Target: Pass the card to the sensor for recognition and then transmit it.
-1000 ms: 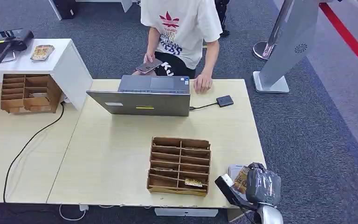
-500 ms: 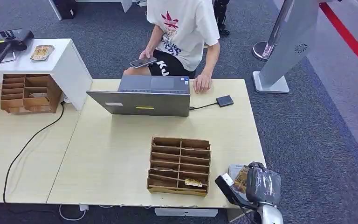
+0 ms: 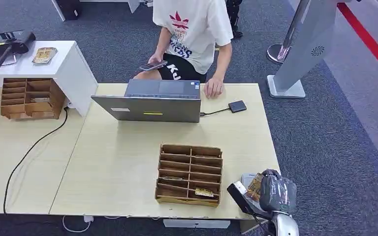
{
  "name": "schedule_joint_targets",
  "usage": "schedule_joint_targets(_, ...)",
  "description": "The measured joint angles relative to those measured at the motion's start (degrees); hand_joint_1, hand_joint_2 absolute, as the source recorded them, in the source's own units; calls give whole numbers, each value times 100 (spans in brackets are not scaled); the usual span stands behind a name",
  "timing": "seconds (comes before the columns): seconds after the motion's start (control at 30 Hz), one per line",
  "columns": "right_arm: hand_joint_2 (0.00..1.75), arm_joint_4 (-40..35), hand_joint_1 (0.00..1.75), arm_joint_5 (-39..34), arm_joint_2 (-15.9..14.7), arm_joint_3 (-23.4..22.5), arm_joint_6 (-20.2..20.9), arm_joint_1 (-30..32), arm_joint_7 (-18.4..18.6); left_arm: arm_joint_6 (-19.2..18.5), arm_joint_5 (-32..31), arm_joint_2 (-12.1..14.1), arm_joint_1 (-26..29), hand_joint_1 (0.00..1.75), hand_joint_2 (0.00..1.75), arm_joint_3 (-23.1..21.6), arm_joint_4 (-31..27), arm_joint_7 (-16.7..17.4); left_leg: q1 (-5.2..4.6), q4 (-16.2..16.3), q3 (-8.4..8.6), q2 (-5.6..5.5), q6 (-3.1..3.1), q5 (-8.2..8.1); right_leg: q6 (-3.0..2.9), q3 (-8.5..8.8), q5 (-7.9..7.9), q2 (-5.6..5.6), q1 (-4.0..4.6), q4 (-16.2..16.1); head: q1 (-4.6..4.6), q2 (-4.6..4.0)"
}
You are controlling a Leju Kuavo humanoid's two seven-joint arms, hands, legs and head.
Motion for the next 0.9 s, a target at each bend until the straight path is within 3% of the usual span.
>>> schedule_joint_targets(0.9,175,186,175,-7,44,-20,74,-258,-160,0,-61,0,-4,0,175,0,2,0,0,0,0,0,0,0,0,0,0,0,0,0,0,0)
